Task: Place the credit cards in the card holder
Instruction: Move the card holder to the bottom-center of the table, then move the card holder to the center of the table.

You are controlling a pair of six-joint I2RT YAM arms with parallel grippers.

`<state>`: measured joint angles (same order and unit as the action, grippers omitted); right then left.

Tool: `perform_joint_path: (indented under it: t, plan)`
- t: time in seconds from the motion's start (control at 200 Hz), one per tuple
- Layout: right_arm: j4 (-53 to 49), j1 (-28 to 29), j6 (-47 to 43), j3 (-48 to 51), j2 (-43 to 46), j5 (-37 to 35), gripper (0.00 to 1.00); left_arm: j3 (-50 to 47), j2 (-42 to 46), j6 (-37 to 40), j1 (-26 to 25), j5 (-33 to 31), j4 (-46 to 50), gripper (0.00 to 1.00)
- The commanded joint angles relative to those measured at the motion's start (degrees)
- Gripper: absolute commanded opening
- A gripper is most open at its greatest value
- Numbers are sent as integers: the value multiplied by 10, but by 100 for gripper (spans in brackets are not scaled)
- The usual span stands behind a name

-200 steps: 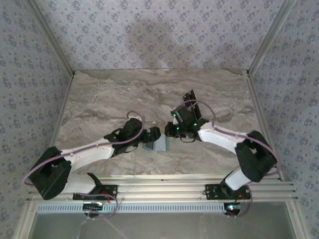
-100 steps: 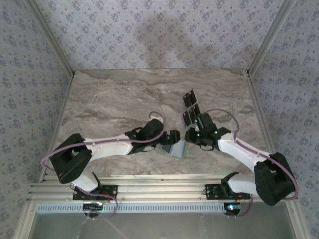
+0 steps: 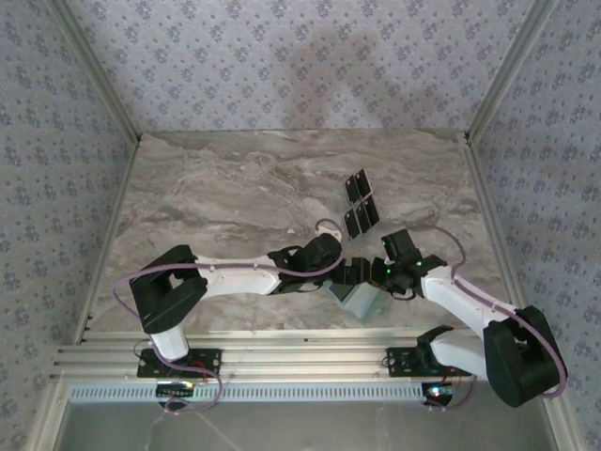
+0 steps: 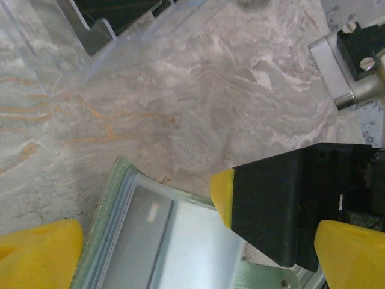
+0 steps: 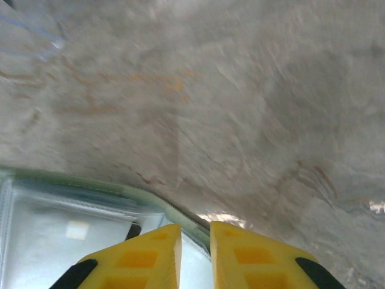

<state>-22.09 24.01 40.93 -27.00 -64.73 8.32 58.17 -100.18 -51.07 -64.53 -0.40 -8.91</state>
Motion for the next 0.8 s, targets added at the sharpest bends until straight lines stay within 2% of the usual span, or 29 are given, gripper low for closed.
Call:
perform_joint_path:
  t: [0.0,0.22,0.41,0.63,0.795]
  plan:
    - [-1,17,11,35,9,12,20,21,-1,-7,-4,4,-21,99]
    - [88,70,54,62,-29,14,12,5,10,-6,-4,-8,-19,99]
    - [157,111,79,24,-103,-12,11,-23,55,0,0,-63,6,99]
    - [217,148,76,-101,-251,-9,10,-79,146,4,26,-128,55,100]
    - [211,166,56,-234,-352,3,10,-121,226,6,49,-179,111,100]
